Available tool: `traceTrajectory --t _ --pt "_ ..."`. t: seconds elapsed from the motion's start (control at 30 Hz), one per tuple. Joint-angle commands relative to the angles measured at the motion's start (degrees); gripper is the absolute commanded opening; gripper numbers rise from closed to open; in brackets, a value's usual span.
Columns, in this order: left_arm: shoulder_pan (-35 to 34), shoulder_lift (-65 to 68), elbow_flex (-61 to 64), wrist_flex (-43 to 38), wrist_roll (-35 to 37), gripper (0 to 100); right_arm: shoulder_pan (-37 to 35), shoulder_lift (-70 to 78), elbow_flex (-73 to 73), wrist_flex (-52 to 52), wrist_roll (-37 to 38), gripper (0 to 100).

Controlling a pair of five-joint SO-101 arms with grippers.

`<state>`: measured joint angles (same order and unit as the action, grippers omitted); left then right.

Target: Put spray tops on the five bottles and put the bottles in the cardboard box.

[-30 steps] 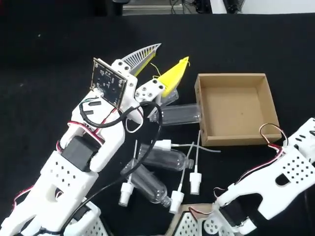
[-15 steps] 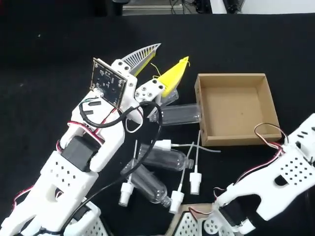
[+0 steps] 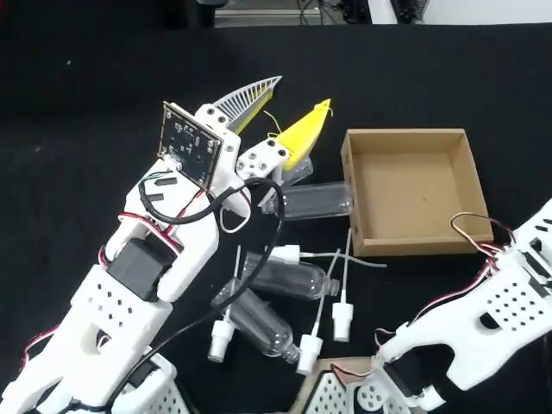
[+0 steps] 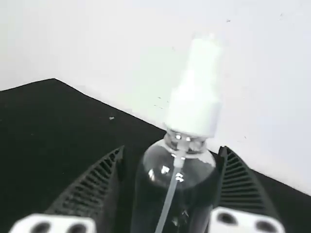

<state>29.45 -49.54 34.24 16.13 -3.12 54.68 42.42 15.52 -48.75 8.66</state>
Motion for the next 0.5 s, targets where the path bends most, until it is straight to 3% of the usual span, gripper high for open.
traceTrajectory --t 0.0,0.4,0.47 --pt "-0.31 -0.70 -1.19 -1.76 -0.53 20 -0.70 -4.62 -0.13 -0.53 0.35 24.9" --pt "-0.31 -0.70 -1.19 -1.76 -0.53 20 -0.97 -4.53 1.98 -0.53 0.09 24.0" --pt "-0.31 -0.70 -1.19 -1.76 -0.53 20 -0.88 -4.53 1.98 -0.70 0.18 18.3"
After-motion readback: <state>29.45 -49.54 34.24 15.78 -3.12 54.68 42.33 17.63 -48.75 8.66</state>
